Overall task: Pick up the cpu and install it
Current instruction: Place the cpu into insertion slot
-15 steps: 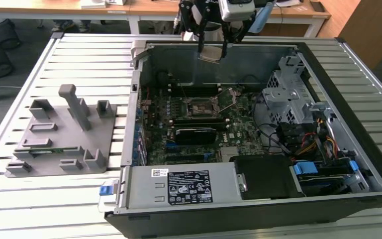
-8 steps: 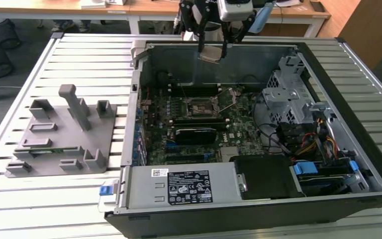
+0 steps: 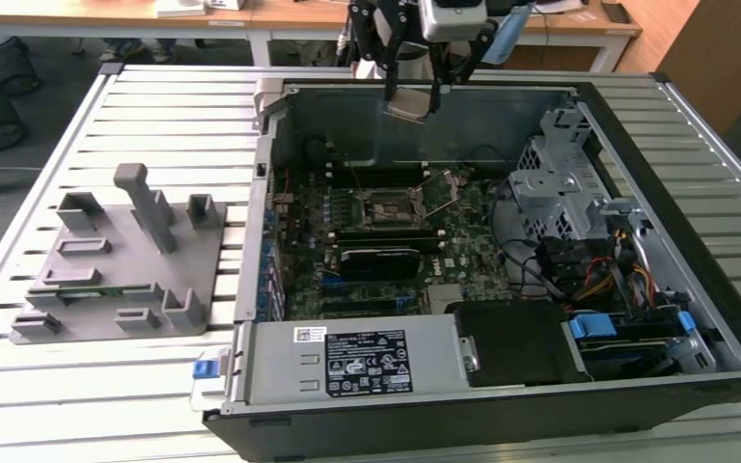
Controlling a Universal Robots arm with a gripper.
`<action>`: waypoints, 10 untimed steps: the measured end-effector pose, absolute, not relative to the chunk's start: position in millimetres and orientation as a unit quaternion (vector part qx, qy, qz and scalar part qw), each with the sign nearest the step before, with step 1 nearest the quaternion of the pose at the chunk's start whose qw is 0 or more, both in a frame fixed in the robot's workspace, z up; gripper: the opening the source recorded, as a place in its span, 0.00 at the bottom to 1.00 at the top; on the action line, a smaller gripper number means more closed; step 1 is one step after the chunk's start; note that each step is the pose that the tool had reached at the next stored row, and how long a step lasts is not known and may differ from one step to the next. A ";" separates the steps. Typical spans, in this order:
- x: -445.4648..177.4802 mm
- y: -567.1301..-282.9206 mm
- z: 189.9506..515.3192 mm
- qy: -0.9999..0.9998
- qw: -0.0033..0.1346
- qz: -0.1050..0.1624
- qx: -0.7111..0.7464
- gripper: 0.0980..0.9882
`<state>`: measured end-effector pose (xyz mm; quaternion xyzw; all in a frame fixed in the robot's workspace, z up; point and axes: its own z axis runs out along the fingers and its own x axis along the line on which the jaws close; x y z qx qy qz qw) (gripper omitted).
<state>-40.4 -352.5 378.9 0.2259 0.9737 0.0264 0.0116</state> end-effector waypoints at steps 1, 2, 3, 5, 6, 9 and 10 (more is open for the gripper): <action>-40.3 -352.5 378.9 0.973 0.012 0.026 0.228 0.48; -40.3 -352.5 378.9 0.973 0.012 0.026 0.230 0.48; -40.4 -352.5 378.9 0.972 0.012 0.026 0.232 0.48; -40.3 -352.5 378.9 0.971 0.012 0.026 0.236 0.48; -40.4 -352.5 378.9 0.971 0.012 0.026 0.238 0.48; -40.3 -352.5 378.9 0.969 0.012 0.026 0.244 0.48; -40.4 -352.5 378.9 0.969 0.012 0.026 0.246 0.48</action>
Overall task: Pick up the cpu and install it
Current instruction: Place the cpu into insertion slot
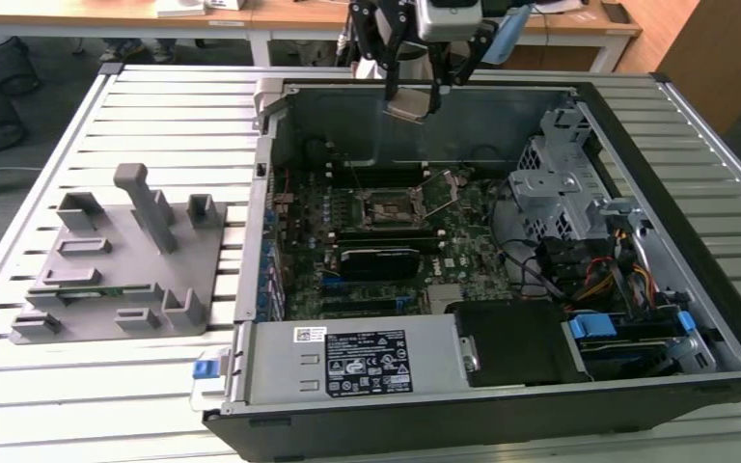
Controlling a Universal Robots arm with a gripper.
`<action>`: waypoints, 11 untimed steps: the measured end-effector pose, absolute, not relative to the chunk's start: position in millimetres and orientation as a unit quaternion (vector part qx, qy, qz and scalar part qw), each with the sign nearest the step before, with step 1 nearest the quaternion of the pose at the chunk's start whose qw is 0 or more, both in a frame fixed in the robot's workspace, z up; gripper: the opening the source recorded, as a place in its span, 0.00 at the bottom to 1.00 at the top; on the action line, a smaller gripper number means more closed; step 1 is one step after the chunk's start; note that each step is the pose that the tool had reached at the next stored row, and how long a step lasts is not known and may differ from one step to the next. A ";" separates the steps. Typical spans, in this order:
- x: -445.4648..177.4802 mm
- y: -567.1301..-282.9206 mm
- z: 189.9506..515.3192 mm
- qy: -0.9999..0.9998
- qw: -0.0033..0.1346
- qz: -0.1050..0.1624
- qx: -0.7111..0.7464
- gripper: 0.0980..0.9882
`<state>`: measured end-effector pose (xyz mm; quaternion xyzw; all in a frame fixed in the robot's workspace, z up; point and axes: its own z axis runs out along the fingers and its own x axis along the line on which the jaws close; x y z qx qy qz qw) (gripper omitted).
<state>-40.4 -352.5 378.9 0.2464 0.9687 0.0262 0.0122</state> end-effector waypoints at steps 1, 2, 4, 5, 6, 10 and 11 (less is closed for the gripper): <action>-40.4 -352.5 378.9 0.968 0.012 0.026 0.249 0.48; -40.3 -352.5 378.9 0.968 0.012 0.026 0.251 0.48; -40.4 -352.5 378.9 0.967 0.012 0.026 0.255 0.48; -40.4 -352.5 378.9 0.966 0.012 0.026 0.257 0.48; -40.4 -352.5 378.9 0.966 0.013 0.026 0.259 0.48; -40.3 -352.5 378.8 0.963 0.013 0.026 0.267 0.48; -40.4 -352.5 378.9 0.963 0.013 0.026 0.269 0.48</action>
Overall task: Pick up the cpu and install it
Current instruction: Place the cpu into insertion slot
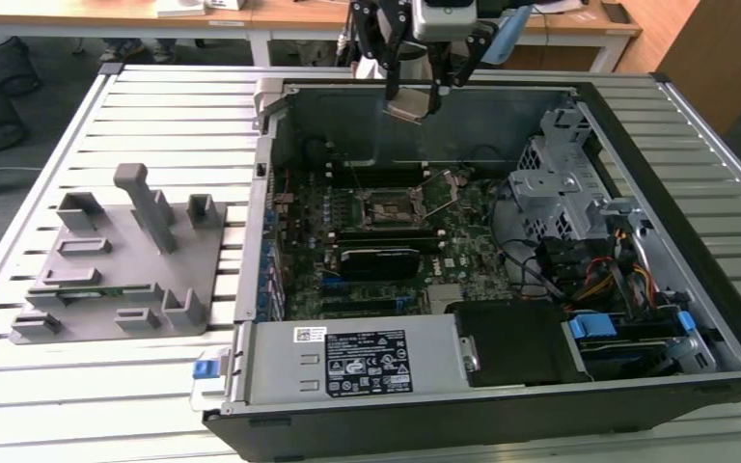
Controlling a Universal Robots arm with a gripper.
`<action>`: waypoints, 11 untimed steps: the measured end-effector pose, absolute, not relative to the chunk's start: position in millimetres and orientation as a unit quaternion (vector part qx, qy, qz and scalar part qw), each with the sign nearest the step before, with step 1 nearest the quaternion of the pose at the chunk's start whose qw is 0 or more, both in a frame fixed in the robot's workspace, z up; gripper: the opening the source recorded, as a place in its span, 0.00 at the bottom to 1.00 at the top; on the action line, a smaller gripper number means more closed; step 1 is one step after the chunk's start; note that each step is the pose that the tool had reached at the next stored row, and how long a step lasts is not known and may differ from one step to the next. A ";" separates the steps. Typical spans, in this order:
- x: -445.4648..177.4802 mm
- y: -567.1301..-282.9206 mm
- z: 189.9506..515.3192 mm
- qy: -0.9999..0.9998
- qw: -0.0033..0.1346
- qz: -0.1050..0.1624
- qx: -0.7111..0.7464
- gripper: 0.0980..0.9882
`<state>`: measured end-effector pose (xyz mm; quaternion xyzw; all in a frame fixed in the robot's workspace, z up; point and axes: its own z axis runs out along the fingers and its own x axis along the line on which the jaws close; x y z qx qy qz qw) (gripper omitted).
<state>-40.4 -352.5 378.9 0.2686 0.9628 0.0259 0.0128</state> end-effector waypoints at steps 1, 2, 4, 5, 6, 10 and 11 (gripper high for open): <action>-40.3 -352.5 378.8 0.962 0.013 0.026 0.271 0.48; -40.3 -352.5 378.9 0.962 0.013 0.026 0.273 0.48; -40.4 -352.5 378.9 0.961 0.013 0.026 0.276 0.48; -40.3 -352.5 378.9 0.960 0.013 0.026 0.278 0.48; -40.3 -352.5 378.9 0.959 0.013 0.026 0.280 0.48; -40.4 -352.5 378.9 0.957 0.013 0.026 0.288 0.48; -40.4 -352.5 378.9 0.957 0.013 0.026 0.290 0.48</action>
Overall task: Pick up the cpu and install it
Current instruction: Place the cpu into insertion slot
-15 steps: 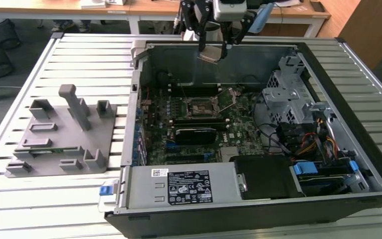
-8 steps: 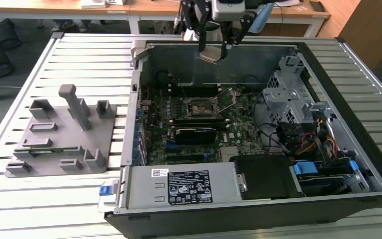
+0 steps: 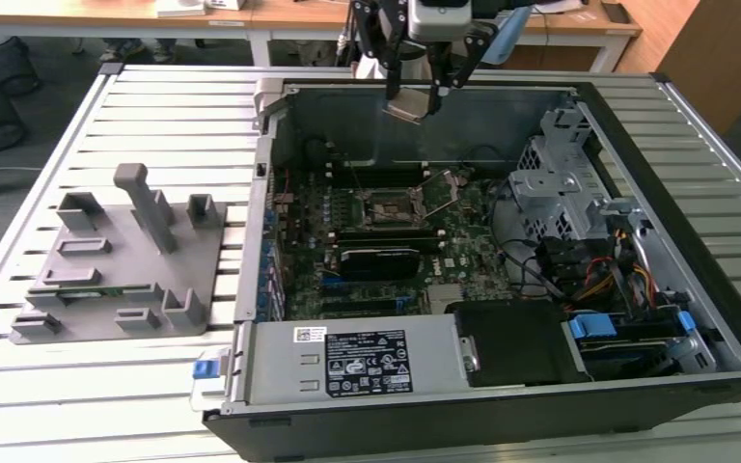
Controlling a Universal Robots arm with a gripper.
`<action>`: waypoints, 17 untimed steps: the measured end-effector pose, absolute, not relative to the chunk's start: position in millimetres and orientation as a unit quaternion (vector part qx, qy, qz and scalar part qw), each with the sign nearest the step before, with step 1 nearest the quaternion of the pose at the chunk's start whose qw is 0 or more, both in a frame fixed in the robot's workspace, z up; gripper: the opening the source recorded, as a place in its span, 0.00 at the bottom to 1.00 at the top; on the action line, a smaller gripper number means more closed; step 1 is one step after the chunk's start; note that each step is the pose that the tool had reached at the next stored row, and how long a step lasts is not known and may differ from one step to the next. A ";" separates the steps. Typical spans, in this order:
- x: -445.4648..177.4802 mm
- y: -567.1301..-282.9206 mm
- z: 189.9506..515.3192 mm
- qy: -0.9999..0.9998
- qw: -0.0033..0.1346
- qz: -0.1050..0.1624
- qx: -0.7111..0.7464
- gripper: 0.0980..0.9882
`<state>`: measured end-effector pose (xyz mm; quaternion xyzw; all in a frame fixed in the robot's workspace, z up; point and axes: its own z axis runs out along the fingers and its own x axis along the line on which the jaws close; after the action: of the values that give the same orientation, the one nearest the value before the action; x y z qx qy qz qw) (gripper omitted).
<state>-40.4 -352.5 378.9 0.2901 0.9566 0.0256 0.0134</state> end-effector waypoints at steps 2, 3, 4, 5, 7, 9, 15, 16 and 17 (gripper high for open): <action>-40.3 -352.5 378.9 0.955 0.013 0.026 0.295 0.48; -40.3 -352.5 378.8 0.954 0.014 0.026 0.297 0.48; -40.4 -352.5 378.9 0.954 0.014 0.025 0.300 0.48; -40.4 -352.5 378.8 0.953 0.014 0.025 0.302 0.48; -40.4 -352.5 378.8 0.951 0.014 0.025 0.307 0.48; -40.4 -352.5 378.8 0.950 0.014 0.025 0.312 0.48; -40.3 -352.5 378.8 0.945 0.014 0.025 0.325 0.48; -40.4 -352.5 378.8 0.944 0.014 0.025 0.328 0.48; -40.3 -352.5 378.8 0.943 0.014 0.025 0.330 0.48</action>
<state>-40.3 -352.5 378.8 0.3303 0.9434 0.0250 0.0145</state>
